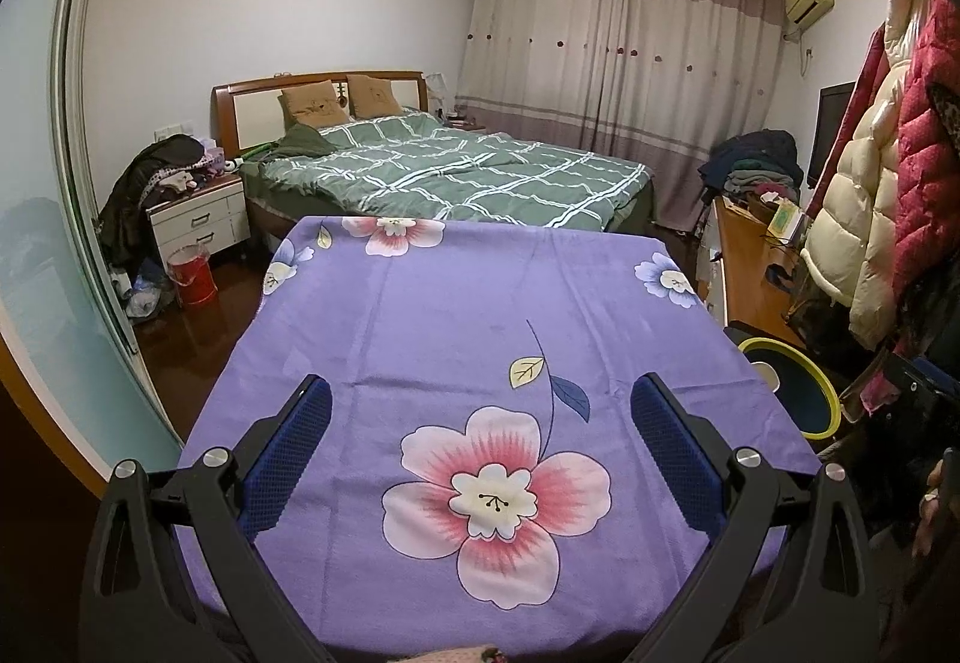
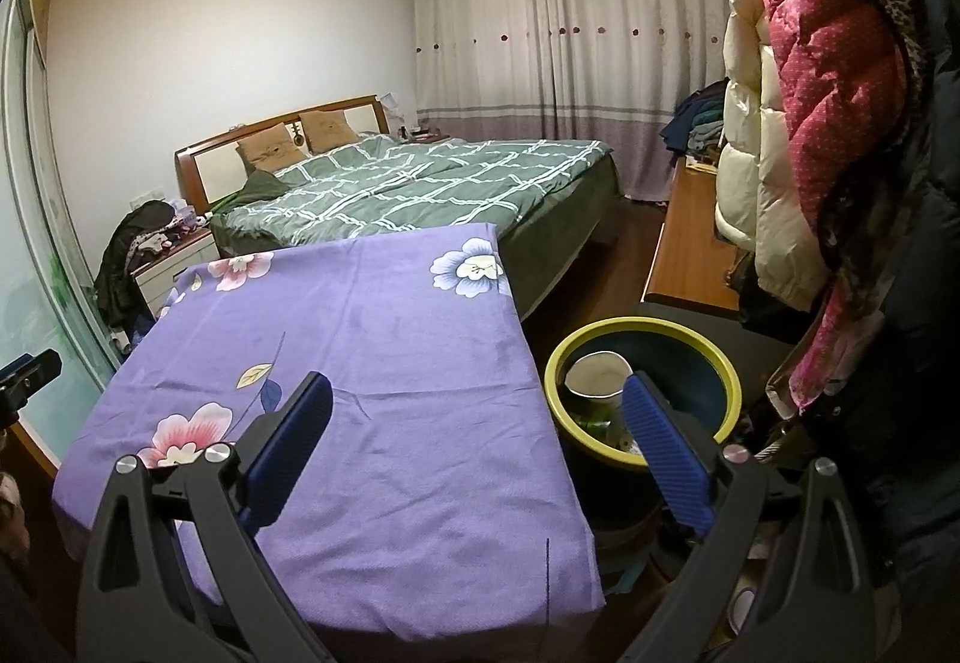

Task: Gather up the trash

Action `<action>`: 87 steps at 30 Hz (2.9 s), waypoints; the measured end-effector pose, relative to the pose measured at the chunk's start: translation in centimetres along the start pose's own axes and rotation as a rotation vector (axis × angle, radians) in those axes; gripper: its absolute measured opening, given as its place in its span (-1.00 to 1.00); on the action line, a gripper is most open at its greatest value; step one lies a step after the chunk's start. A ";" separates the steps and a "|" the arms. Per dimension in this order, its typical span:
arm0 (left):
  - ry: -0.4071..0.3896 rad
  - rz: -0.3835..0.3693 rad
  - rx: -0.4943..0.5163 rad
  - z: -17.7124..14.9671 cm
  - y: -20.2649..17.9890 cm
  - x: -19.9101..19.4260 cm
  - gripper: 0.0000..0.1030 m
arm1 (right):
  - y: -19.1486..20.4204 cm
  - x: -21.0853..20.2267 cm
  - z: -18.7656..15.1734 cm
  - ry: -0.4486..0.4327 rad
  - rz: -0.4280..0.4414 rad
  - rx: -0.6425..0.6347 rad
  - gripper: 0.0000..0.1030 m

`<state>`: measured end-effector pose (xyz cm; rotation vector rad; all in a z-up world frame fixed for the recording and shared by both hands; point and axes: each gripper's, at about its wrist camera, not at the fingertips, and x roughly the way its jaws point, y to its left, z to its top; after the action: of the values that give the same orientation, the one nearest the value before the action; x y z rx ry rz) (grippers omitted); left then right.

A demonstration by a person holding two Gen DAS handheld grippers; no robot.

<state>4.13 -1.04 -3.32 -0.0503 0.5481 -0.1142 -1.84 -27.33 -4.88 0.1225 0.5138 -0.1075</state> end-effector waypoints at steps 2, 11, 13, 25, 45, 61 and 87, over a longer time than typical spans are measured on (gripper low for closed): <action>0.000 0.002 -0.001 0.0 0.0 0.0 0.91 | 0.0 0.1 0.1 -0.001 0.001 -0.001 0.80; 0.008 -0.012 -0.003 -0.4 -0.3 0.3 0.91 | 0.3 0.5 -0.2 0.001 0.004 -0.006 0.80; 0.015 -0.016 -0.003 -0.5 -0.3 0.4 0.91 | 0.3 0.6 -0.3 0.004 0.005 -0.004 0.80; 0.026 -0.020 -0.001 -0.9 -0.6 0.9 0.91 | 0.3 0.7 -0.5 0.008 0.007 -0.005 0.80; 0.033 -0.023 0.009 -0.7 -0.6 1.5 0.91 | 0.8 1.1 -0.6 0.020 0.010 -0.010 0.80; 0.032 -0.018 0.012 -0.7 -0.3 1.7 0.91 | 1.0 1.3 -0.7 0.024 0.010 -0.010 0.80; 0.032 -0.014 0.016 -0.7 -0.2 1.8 0.91 | 1.3 1.6 -0.9 0.031 0.010 -0.010 0.80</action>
<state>5.27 -1.50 -4.78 -0.0371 0.5792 -0.1330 -0.73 -26.06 -6.37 0.1167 0.5443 -0.0936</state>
